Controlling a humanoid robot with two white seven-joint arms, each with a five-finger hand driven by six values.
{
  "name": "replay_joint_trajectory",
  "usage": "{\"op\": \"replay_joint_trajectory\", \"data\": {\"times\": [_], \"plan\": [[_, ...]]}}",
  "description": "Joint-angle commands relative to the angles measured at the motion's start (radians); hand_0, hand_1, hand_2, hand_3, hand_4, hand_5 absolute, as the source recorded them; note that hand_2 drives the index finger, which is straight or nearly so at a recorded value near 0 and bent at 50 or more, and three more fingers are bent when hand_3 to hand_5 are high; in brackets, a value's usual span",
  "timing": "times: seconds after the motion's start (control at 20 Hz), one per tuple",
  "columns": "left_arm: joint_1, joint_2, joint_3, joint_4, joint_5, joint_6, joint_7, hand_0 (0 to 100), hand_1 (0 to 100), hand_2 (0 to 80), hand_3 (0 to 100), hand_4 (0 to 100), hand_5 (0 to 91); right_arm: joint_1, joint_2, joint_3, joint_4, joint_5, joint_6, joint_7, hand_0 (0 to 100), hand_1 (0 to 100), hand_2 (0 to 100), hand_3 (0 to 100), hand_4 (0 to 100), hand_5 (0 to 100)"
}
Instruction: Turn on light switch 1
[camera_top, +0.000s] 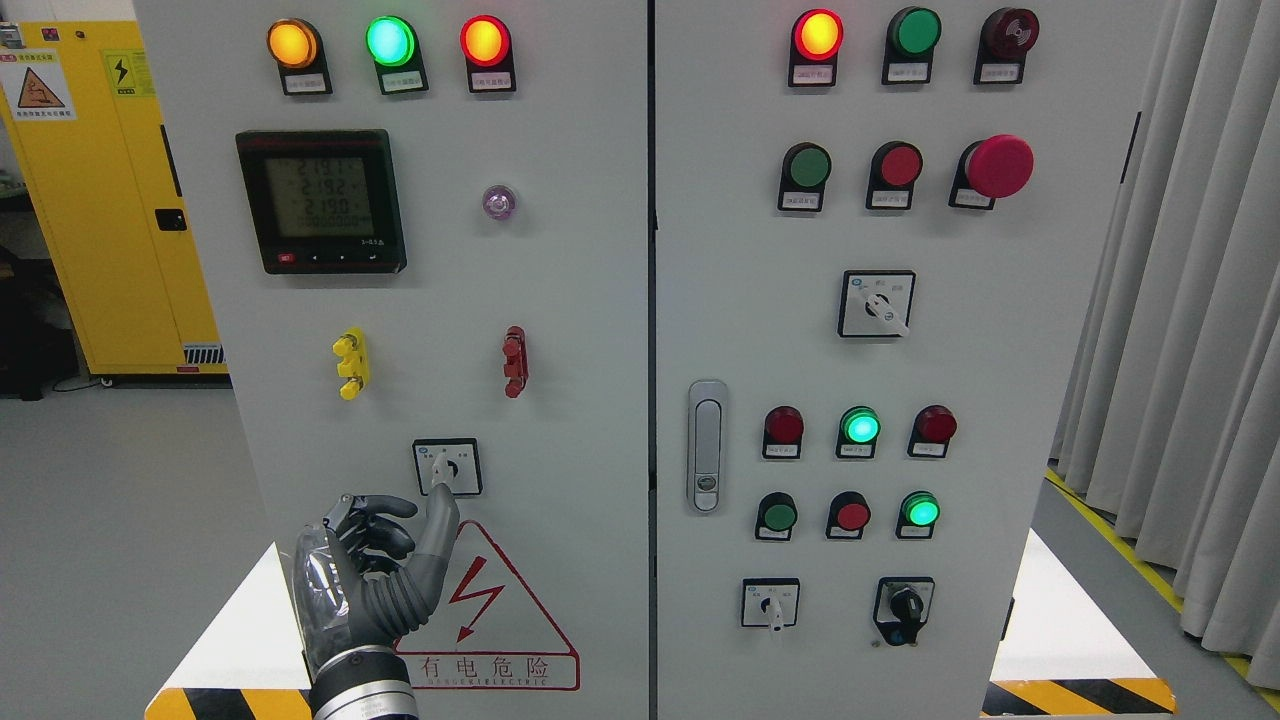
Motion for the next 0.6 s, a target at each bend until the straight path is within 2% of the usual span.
{"op": "replay_joint_trajectory", "data": {"times": [0.0, 0.25, 0.55], "plan": [[-0.009, -0.001, -0.006, 0.018, 0.0, 0.001, 0.003, 25, 71, 61.5, 90, 84, 73.0, 0.001, 0.0, 0.0, 0.0, -0.029, 0.0, -0.001, 0, 50, 4, 0, 0, 0], [-0.012, -0.004, -0.006, 0.018, 0.0, 0.018, 0.004, 27, 71, 61.2, 90, 84, 73.5, 0.0, 0.0, 0.0, 0.0, -0.029, 0.0, -0.001, 0, 50, 4, 0, 0, 0], [-0.022, -0.005, -0.006, 0.022, 0.0, 0.02, 0.006, 23, 71, 61.2, 91, 84, 74.6, 0.0, 0.0, 0.0, 0.0, -0.029, 0.0, -0.001, 0, 50, 4, 0, 0, 0]]}}
